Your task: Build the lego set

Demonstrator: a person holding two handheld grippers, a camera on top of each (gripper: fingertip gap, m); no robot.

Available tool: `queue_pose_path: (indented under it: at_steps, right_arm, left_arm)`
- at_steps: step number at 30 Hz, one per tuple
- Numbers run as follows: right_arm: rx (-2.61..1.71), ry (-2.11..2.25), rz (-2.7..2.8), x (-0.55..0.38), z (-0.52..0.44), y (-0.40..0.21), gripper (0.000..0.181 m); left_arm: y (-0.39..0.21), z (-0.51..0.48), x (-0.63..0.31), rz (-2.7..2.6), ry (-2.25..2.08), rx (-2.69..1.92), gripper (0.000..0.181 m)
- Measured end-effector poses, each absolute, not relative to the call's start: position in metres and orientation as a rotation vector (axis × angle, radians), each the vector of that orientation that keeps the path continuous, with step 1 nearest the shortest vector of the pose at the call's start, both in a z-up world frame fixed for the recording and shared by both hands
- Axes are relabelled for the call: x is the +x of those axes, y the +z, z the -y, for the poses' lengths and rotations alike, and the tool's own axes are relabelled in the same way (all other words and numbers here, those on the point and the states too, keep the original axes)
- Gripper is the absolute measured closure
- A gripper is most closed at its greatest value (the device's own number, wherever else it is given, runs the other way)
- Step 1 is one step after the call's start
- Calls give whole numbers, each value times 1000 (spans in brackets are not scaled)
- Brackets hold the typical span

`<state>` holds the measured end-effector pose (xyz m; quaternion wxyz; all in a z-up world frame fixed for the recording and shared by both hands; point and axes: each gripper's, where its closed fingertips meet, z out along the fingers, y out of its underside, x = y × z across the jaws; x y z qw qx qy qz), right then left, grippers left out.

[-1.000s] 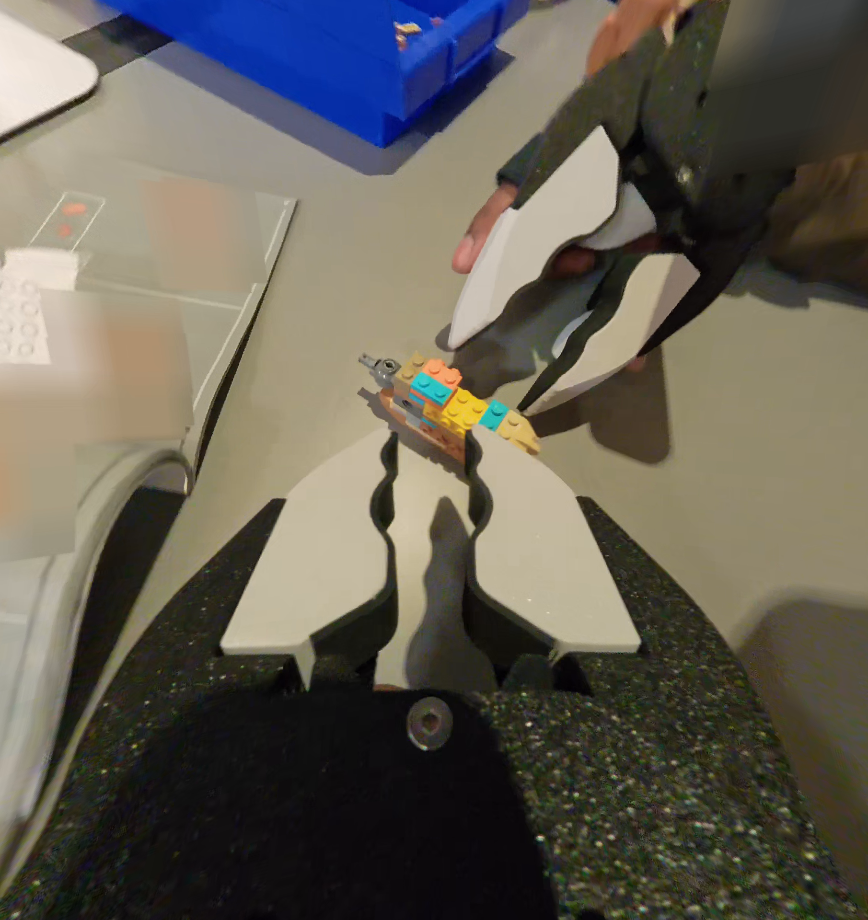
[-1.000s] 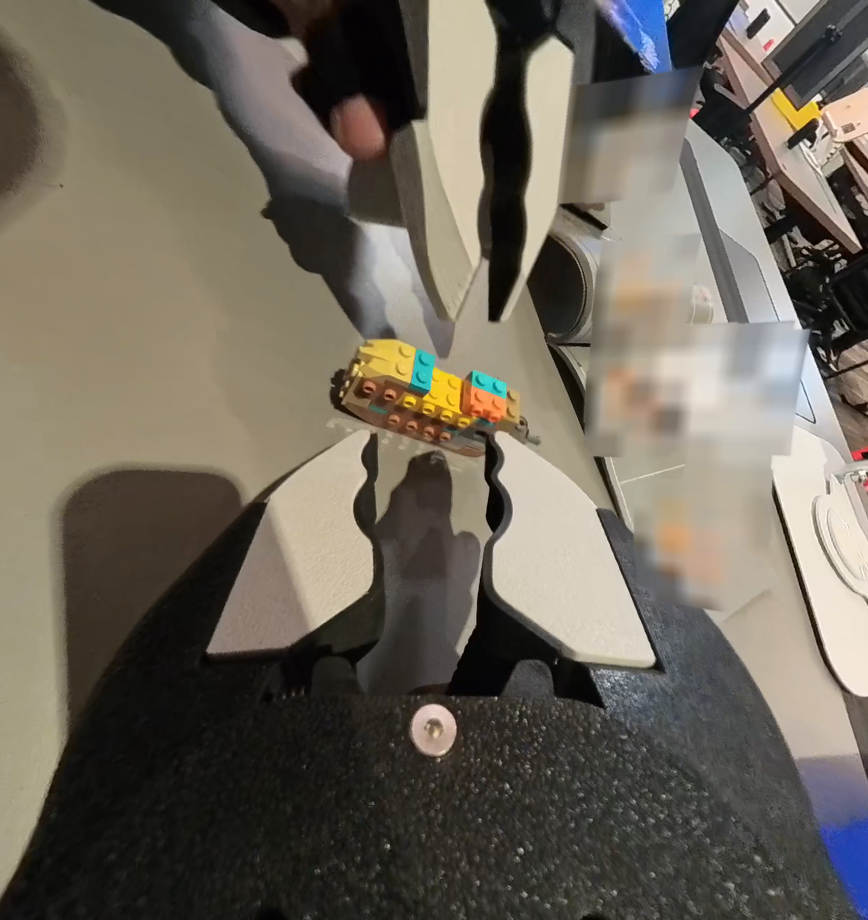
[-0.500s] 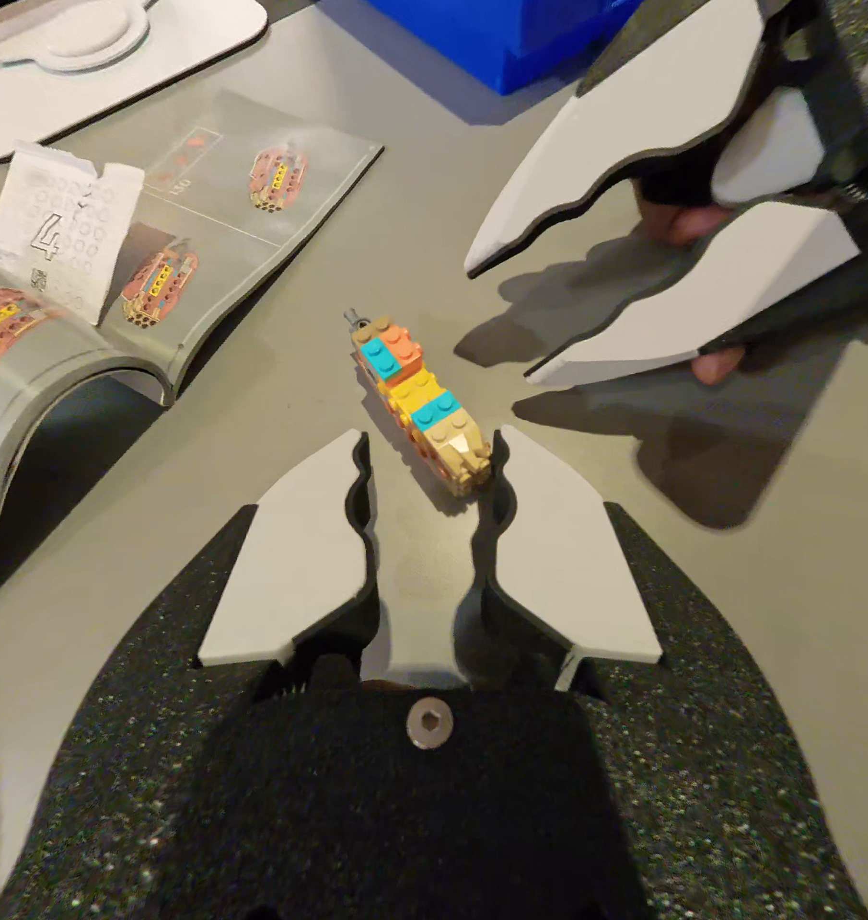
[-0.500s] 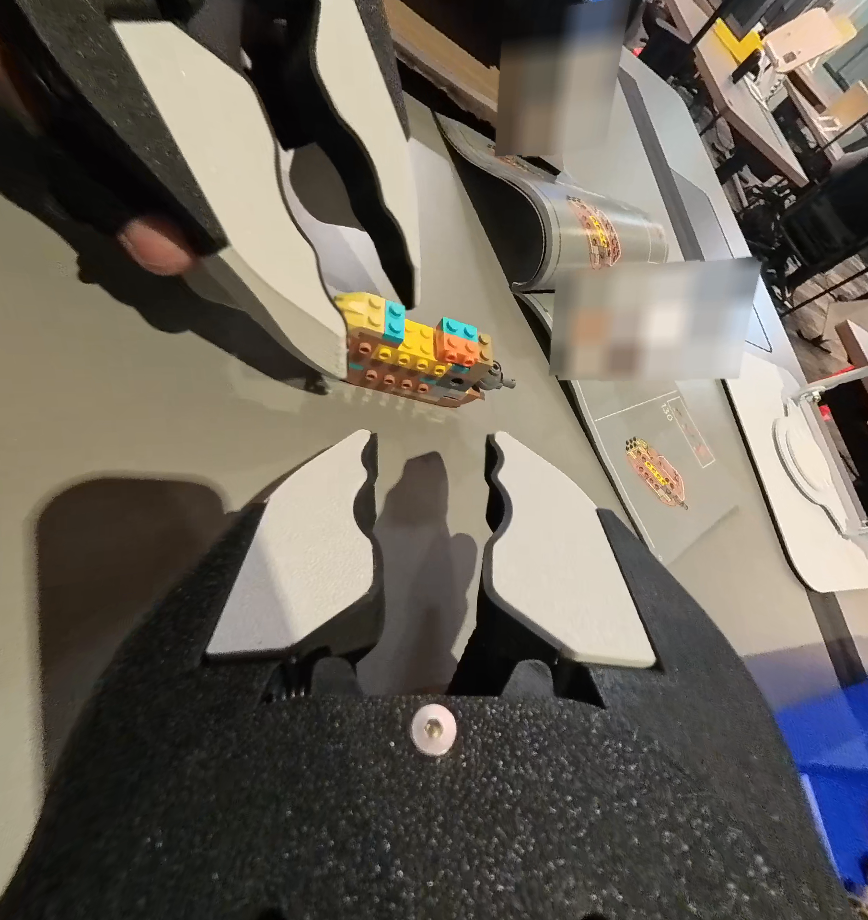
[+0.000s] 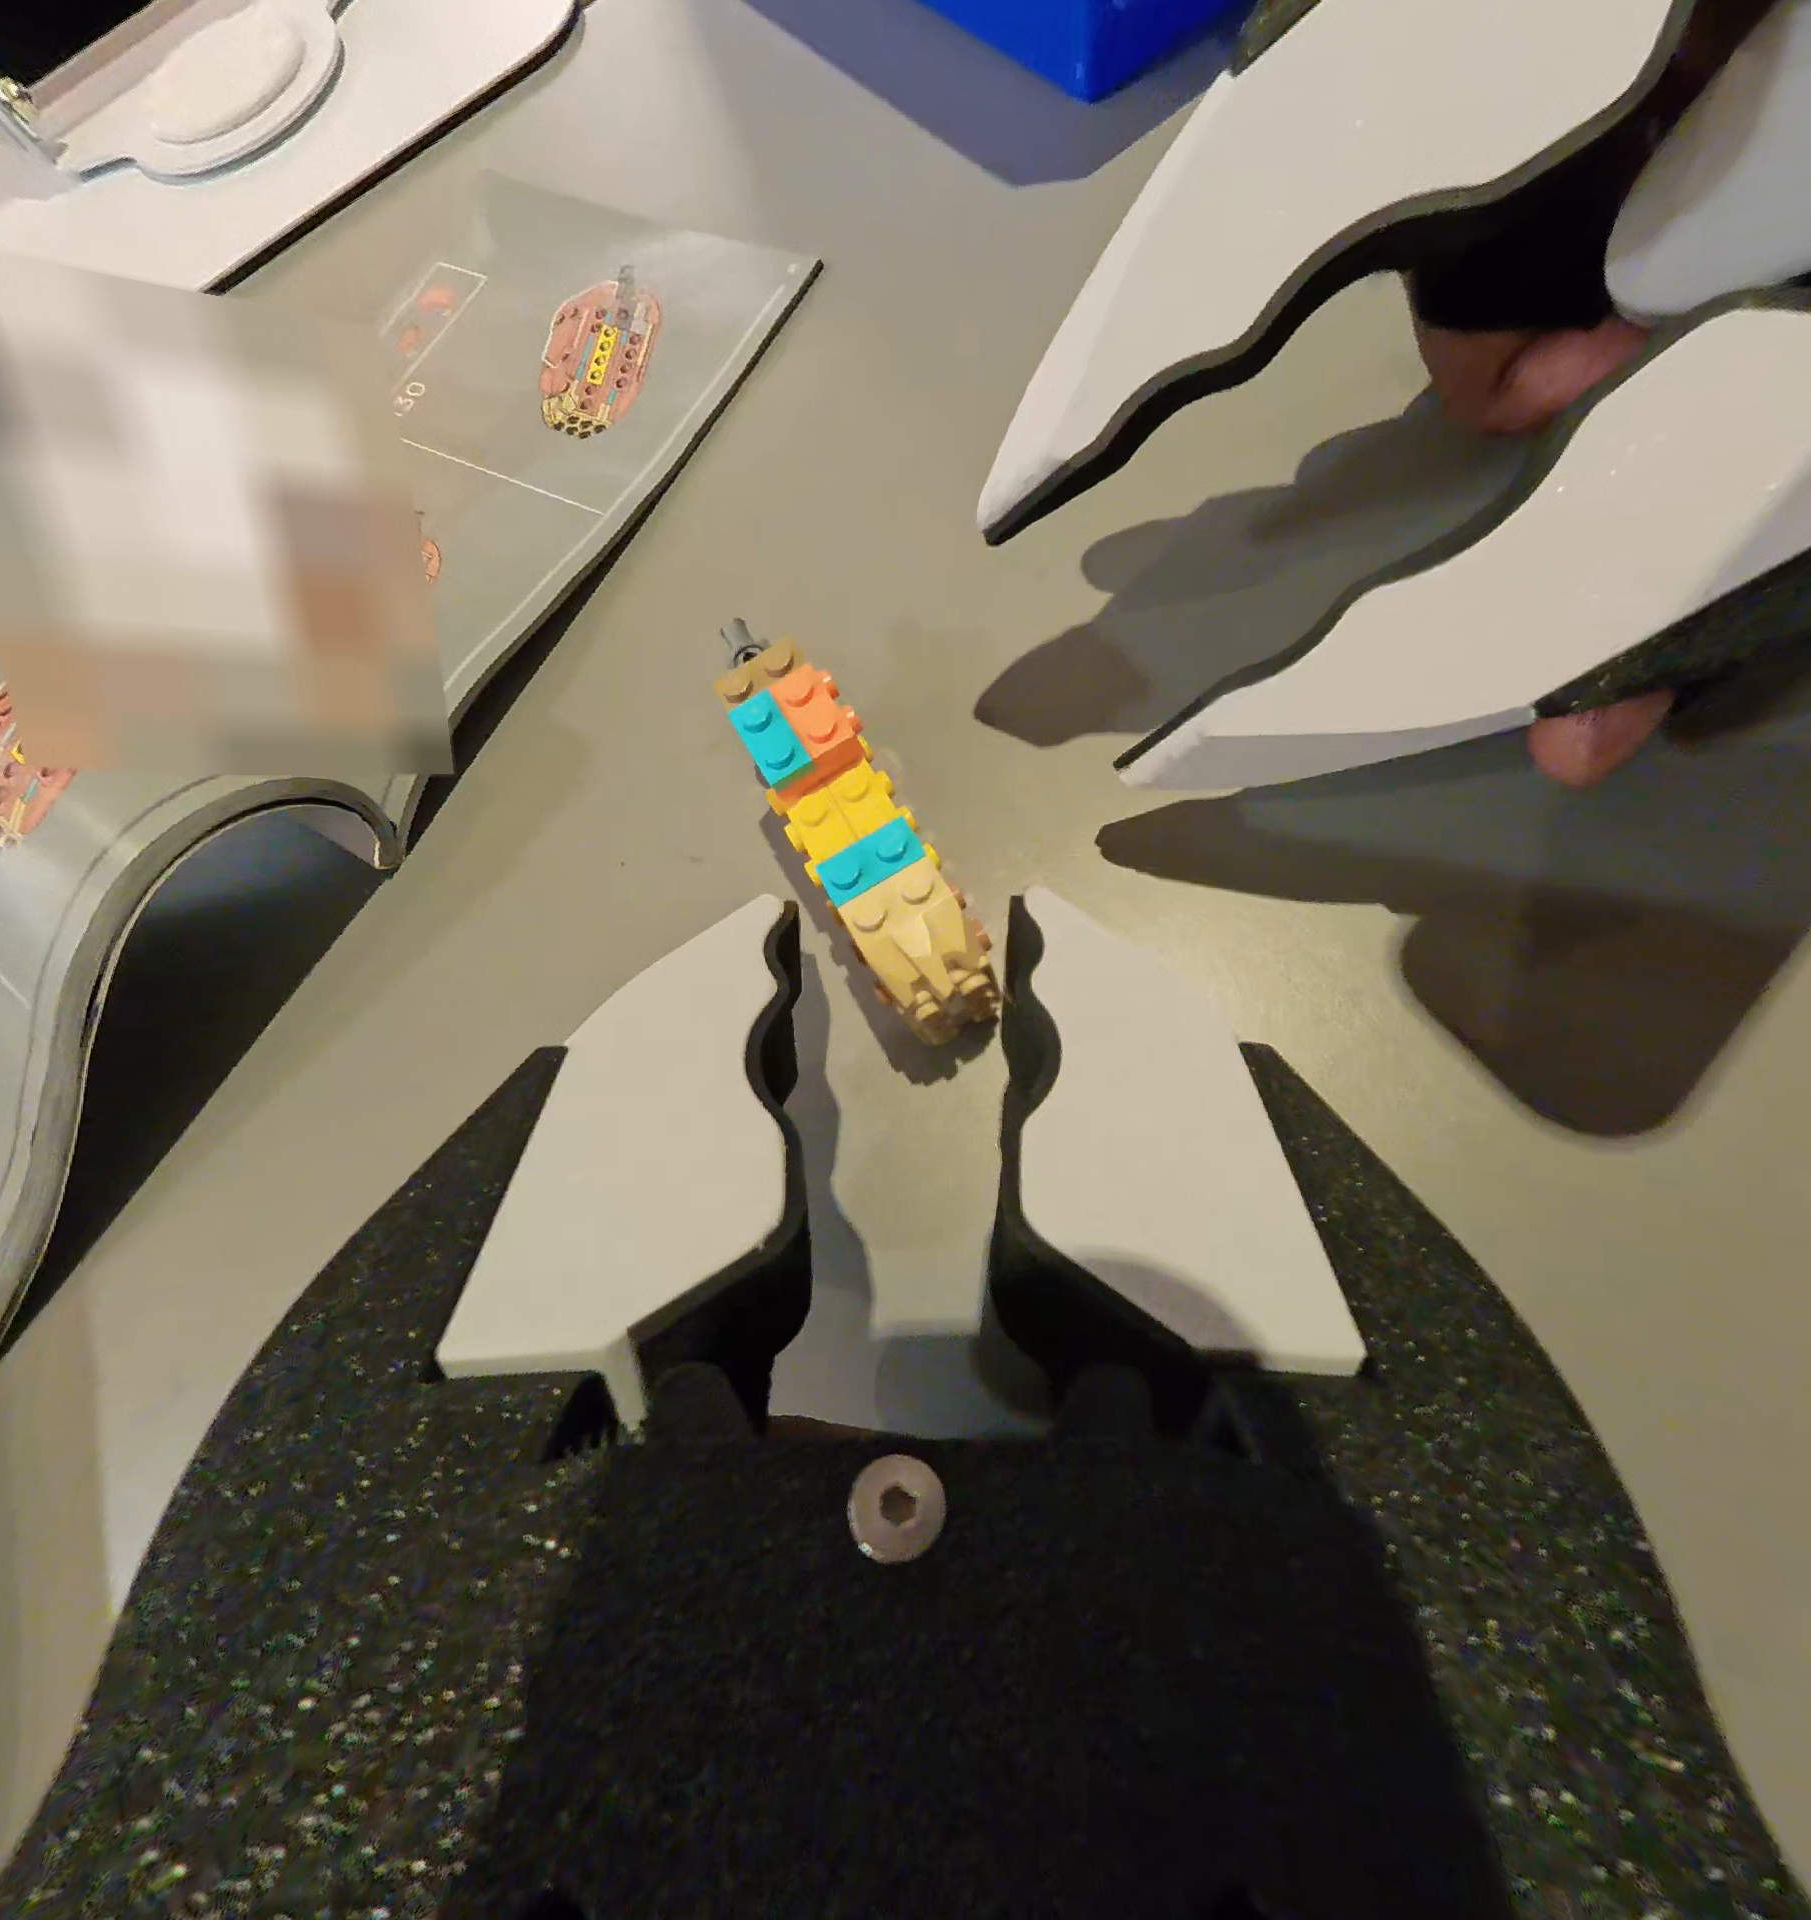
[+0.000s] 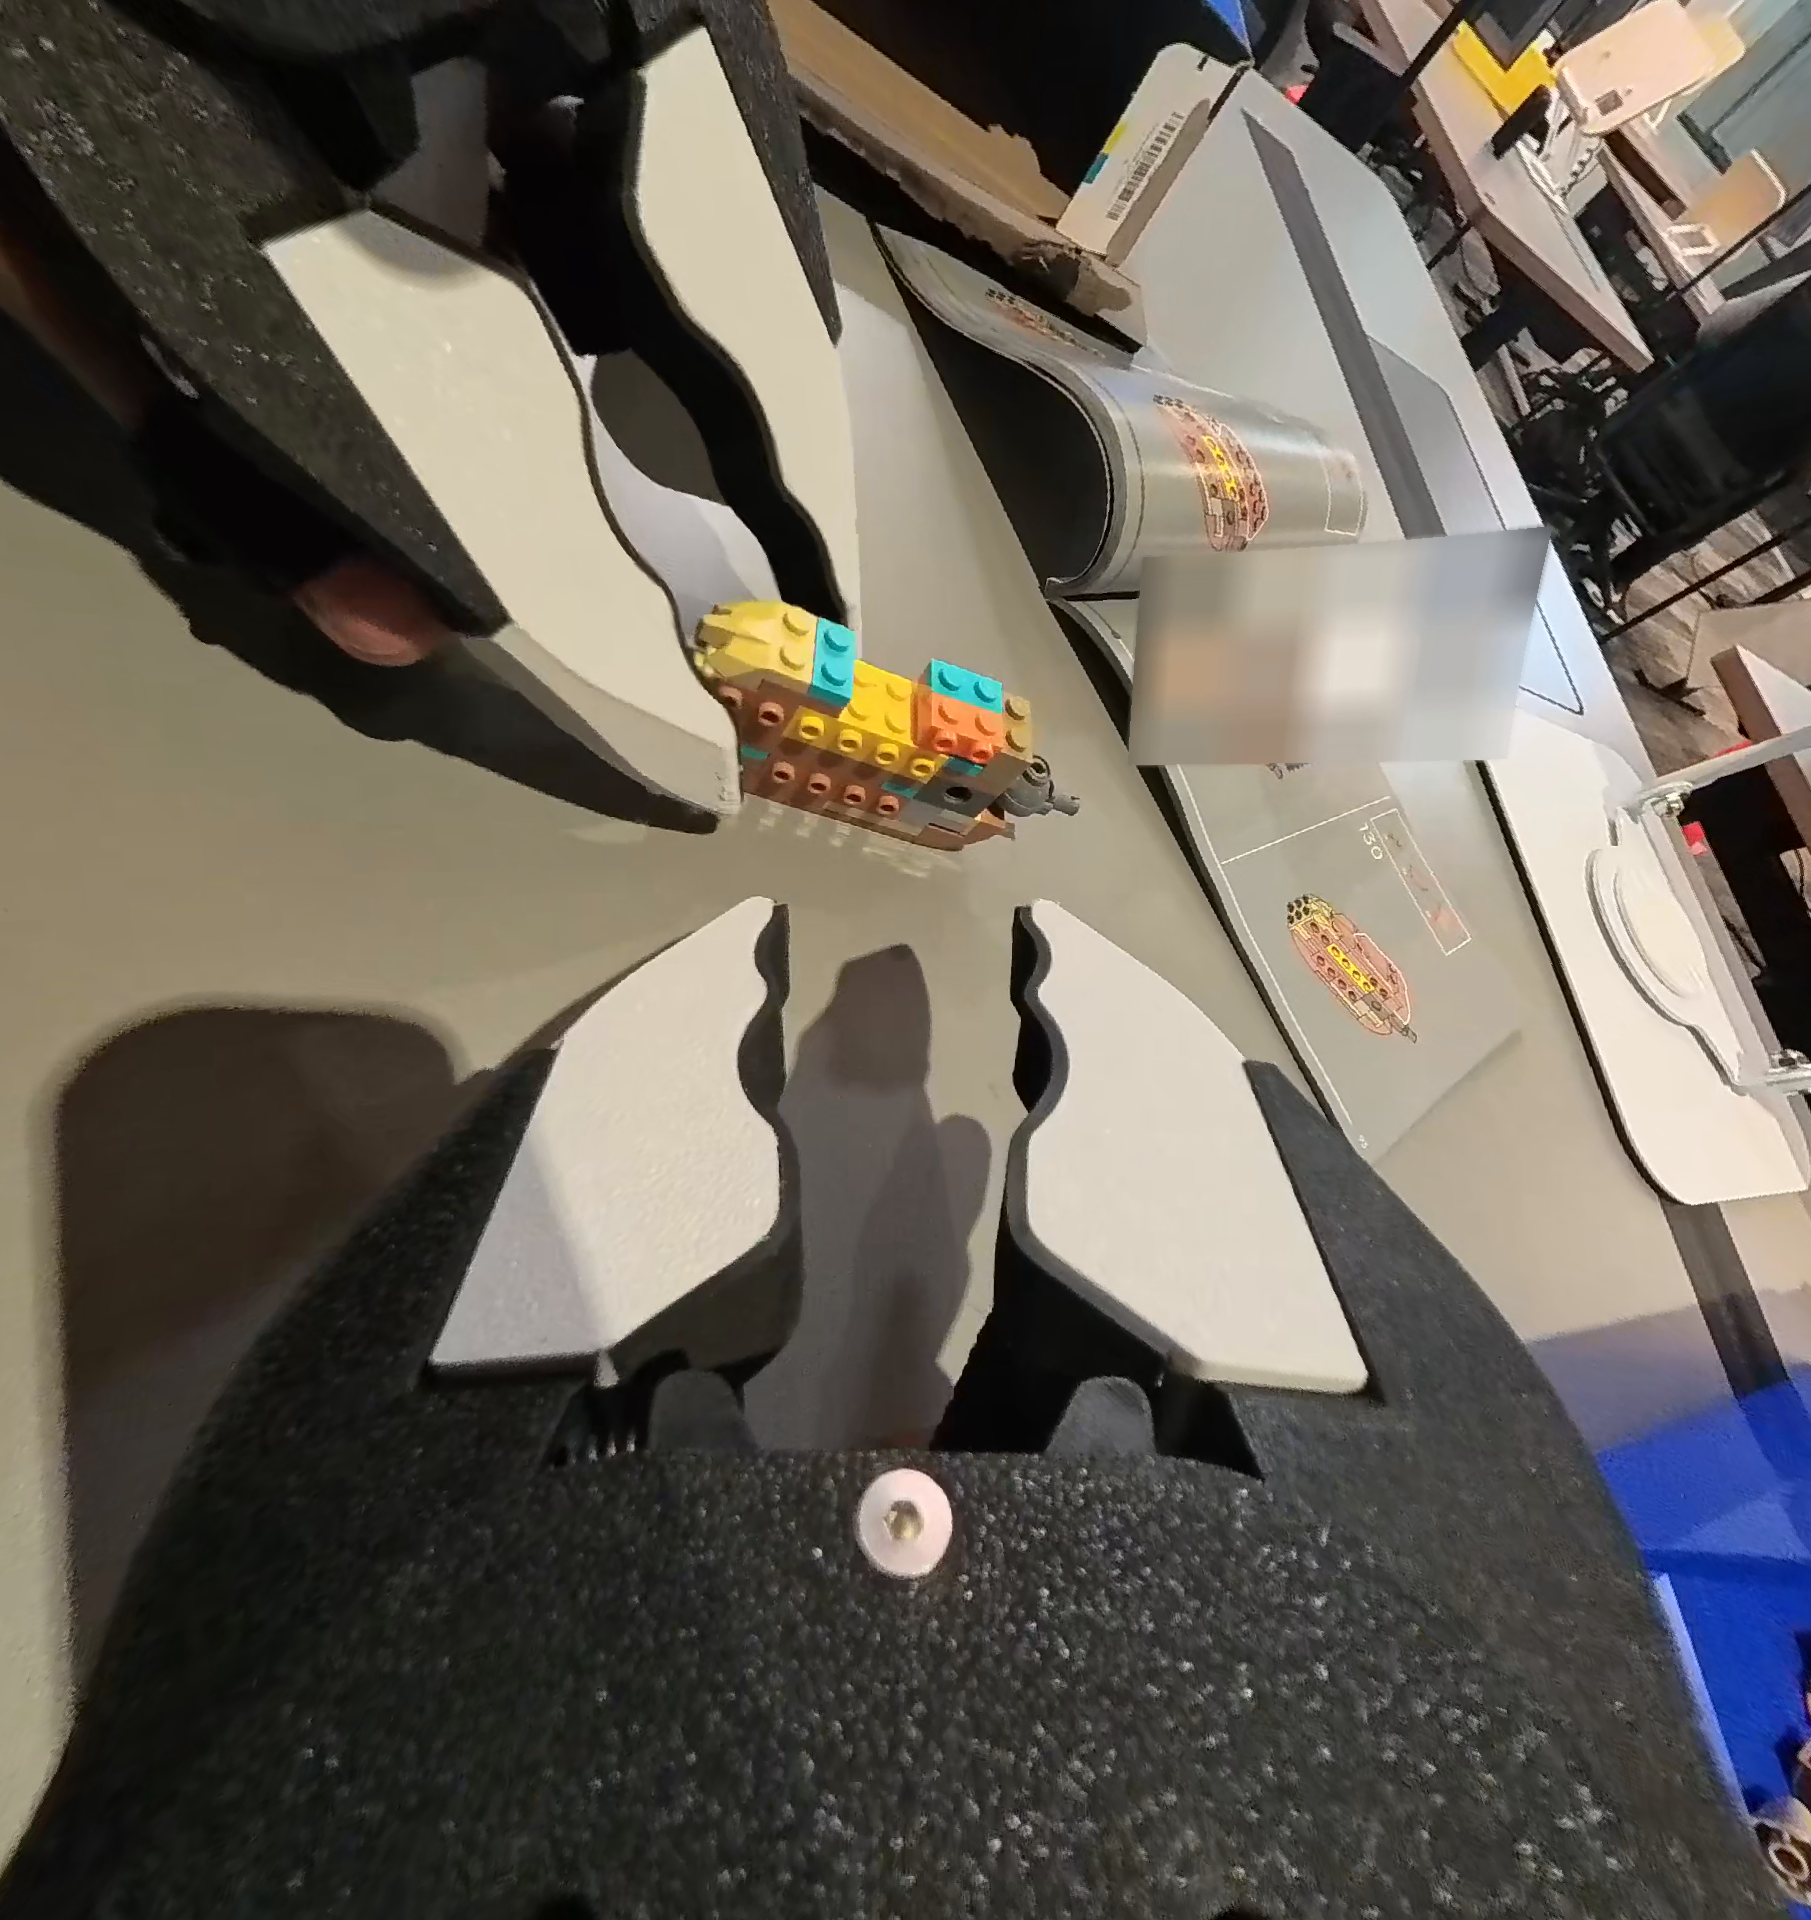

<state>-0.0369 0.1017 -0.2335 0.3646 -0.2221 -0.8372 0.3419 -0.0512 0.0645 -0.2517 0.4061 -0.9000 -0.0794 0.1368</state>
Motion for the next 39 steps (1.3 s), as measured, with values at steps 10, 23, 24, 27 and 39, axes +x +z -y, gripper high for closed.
queue_pose_path:
  at_steps: [10, 23, 24, 27, 39]
  right_arm:
    - [-555, 838, 2139, -37, -103, -234, 140]
    - [-284, 604, 1943, -42, -107, -220, 135]
    - [-270, 590, 1930, -42, -107, -219, 134]
    - [-223, 549, 1879, -44, -109, -213, 132]
    - [-172, 409, 1740, -70, -128, -202, 126]
  left_arm:
    - [-253, -67, -62, 216, 392, -2279, 157]
    - [-244, -75, -61, 91, 277, -2224, 159]
    - [-242, -76, -61, 92, 243, -2214, 159]
    - [-234, -80, -61, 50, 177, -2186, 159]
    - [-205, -99, -87, -57, -54, -2114, 159]
